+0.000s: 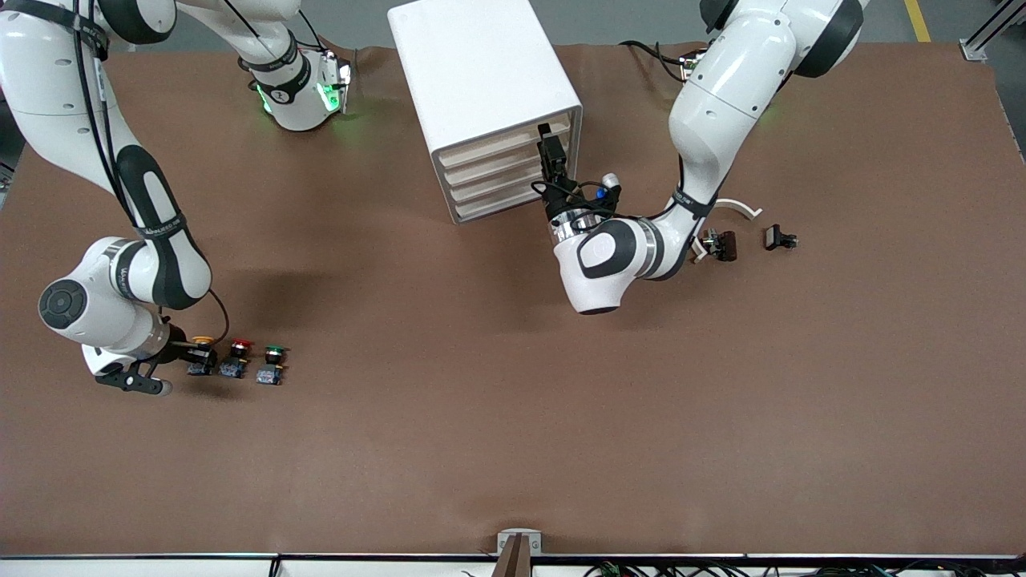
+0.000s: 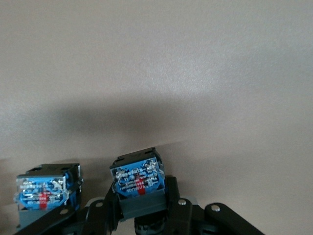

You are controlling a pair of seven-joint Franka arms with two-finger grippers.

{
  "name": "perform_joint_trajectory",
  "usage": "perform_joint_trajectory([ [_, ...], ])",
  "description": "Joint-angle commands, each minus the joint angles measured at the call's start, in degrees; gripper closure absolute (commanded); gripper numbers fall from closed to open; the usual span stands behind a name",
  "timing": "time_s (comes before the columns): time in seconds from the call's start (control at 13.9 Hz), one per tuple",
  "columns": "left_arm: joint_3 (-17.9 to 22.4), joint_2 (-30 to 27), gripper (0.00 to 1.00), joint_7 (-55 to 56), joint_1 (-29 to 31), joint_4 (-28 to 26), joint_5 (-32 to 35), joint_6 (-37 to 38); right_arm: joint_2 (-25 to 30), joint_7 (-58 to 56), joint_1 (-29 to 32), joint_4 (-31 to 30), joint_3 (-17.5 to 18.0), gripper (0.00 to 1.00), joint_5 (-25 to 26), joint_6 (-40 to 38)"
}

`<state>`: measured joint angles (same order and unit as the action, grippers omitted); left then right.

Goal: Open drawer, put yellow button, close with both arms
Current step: 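Pull the drawer open with the left gripper while the right gripper lifts the button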

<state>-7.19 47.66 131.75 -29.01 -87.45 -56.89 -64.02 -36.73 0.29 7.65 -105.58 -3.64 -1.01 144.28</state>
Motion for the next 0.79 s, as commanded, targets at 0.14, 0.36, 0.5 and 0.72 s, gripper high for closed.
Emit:
perform_joint_trajectory([
  [0.14,0.2,-3.5,0.46,3.3,-1.0,-1.2,-1.1,-1.6,0.4,-1.0,0.0,2.0,0.0,1.0,-0.5,-2.3],
  [0.36,0.2,-3.7,0.54,3.3,-1.8,-2.1,-1.1,-1.7,3.0,-0.6,-0.2,5.1,0.1,1.0,-0.5,-10.7],
  [0.5,0.3,-3.6,0.54,3.3,-2.4,-2.9,-0.9,-2.2,4.6,-0.3,-0.4,6.8,0.3,1.0,-0.5,-15.6],
  [0.72,0.4,-3.5,0.59,3.3,-2.7,-3.7,-0.6,-3.2,8.8,3.0,-1.6,7.6,0.3,1.0,-0.6,-23.1],
])
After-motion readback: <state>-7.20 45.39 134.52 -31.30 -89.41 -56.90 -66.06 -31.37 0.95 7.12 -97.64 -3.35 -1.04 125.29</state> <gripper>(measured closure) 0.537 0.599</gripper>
